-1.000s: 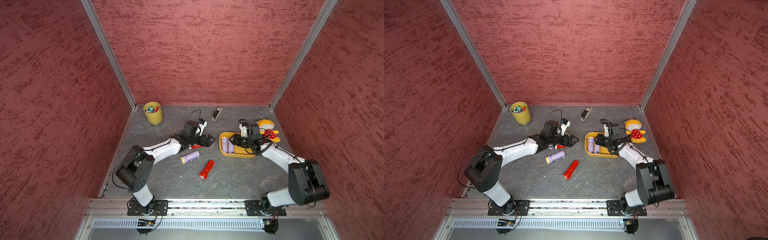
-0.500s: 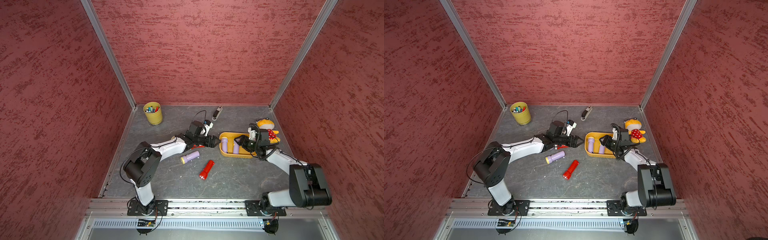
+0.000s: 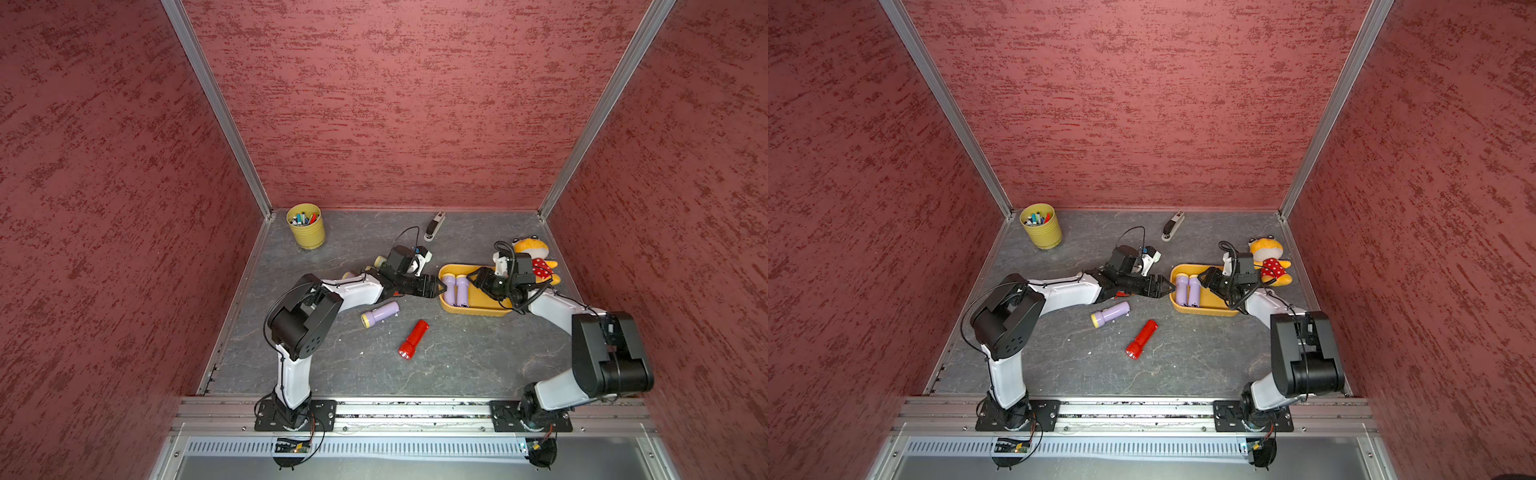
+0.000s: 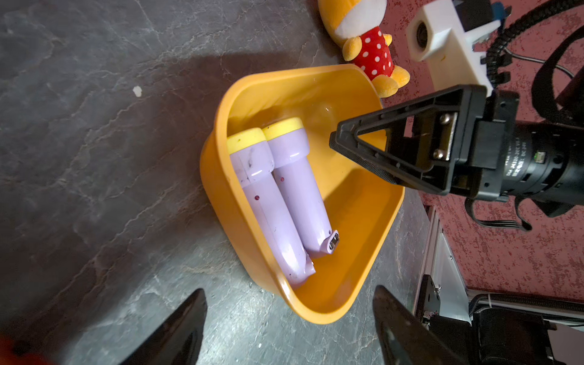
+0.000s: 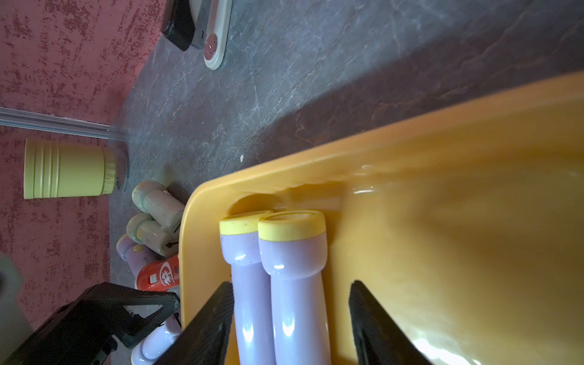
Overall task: Put the flashlights into the storage boxes
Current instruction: Adjust the flashlight in the storage box.
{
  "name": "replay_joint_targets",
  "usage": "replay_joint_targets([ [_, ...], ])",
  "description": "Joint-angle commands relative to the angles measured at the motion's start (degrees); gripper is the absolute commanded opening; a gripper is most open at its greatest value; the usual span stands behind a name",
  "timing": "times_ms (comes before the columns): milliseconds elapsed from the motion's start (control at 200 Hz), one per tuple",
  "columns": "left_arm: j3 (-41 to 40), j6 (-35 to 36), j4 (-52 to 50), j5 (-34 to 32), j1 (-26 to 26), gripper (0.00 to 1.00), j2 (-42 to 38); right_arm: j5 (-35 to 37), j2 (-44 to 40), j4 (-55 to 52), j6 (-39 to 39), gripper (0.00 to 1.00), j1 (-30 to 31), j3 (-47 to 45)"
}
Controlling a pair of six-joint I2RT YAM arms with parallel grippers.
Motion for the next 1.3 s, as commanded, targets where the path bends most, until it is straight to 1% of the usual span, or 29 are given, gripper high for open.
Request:
replay_joint_targets([
  [0,1.6,-0.6,2.5,1.6,-0.2,0.82,1.0,-3.9,2.3,0.3,-0.3,0.59,0.1,1.4],
  [115,1.5,-1.3,3.4,2.3,-0.3,0.82,1.4,-5.5,3.2,0.3,-0.1,0.58,0.6,1.5],
  [255,1.5,-1.9,4.3,2.6,-0.7,0.82,1.7,-5.1,3.4,0.2,-0.1,0.57,0.9,0.7],
  [476,2.2,-2.3,4.5,3.2,-0.8,0.82,2.5,-7.6,3.8,2.4,0.7,0.54,1.6,0.1],
  [822,3.1,-2.7,4.9,3.7,-1.3,0.82,3.0,-7.7,4.4,5.8,2.9,0.54,4.4,-0.1],
  [912,3.5,-2.3,4.1,3.3,-1.5,0.82,2.8,-7.0,3.2,4.6,2.2,0.55,4.6,0.0],
  [1087,3.9,-1.4,2.1,2.0,-1.3,0.82,1.5,-1.7,-2.1,-0.5,-2.6,0.59,4.5,0.9],
  [1172,3.9,-0.8,0.8,1.4,-1.2,0.83,0.4,0.4,-4.3,-1.3,-4.5,0.59,4.5,1.1],
  [1187,3.8,-0.7,0.7,1.2,-1.3,0.83,0.1,0.7,-5.7,-1.3,-4.9,0.59,4.6,1.0],
  [1297,2.6,0.0,-0.3,0.2,-1.0,0.83,-2.1,1.4,-8.7,-1.4,-8.0,0.59,4.6,1.5],
])
